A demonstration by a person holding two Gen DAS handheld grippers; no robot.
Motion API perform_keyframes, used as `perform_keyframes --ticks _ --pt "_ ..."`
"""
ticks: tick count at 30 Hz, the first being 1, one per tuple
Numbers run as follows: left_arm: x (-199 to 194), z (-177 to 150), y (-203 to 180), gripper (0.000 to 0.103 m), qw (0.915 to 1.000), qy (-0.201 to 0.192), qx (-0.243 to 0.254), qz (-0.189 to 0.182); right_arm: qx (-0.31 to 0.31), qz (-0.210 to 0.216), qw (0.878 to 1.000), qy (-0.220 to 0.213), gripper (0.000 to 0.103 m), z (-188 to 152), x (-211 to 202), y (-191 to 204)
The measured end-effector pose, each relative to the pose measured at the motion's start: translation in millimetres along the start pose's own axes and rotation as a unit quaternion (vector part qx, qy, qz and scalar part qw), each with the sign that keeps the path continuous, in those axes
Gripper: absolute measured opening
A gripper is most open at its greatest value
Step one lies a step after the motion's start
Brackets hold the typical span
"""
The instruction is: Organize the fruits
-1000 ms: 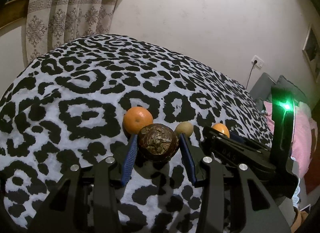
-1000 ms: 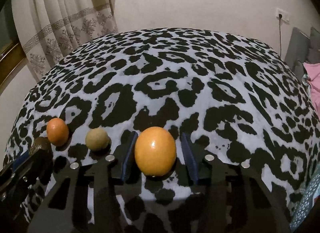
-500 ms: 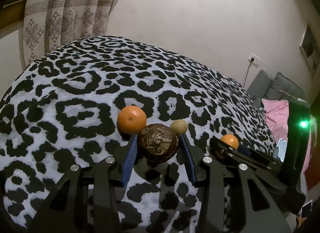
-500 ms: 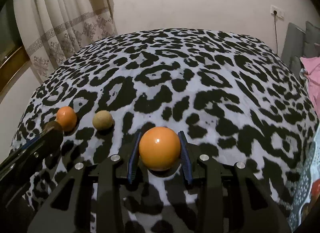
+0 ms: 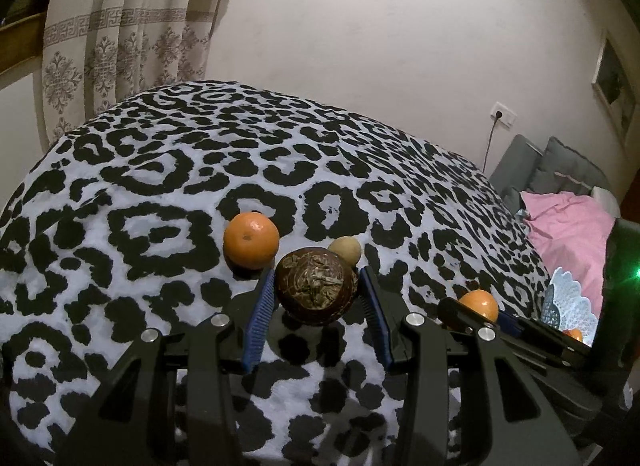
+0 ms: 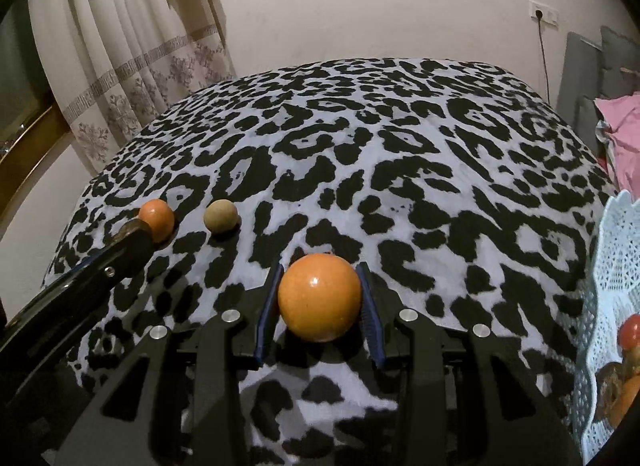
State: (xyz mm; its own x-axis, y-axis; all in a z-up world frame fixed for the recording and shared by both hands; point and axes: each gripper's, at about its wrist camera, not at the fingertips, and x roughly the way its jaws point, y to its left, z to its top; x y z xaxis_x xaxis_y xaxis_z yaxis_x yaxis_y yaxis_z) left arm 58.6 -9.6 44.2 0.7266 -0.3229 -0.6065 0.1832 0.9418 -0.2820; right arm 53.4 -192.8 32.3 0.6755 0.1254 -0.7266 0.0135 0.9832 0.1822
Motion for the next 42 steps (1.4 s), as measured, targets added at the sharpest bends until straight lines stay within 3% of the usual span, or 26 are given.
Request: perform_keyframes --ticks 16,26,42 --pt "-3.8 -5.5 -11.2 0.043 0.9998 -0.002 0.018 -0.008 0.001 0.013 1.0 -0.01 0.038 -14.4 -29.7 3.3" --pt "-3.9 -8.3 -16.2 0.043 0.9996 -0.001 0.028 -0.01 0.014 0.013 0.999 -0.041 0.038 -11.3 -64.6 -8.9" --pt "-1.3 -13.5 -22.7 0.043 0.9991 0.005 0.039 -0.011 0.098 -0.042 0.991 -0.087 0.038 -11.5 -120.7 -88.6"
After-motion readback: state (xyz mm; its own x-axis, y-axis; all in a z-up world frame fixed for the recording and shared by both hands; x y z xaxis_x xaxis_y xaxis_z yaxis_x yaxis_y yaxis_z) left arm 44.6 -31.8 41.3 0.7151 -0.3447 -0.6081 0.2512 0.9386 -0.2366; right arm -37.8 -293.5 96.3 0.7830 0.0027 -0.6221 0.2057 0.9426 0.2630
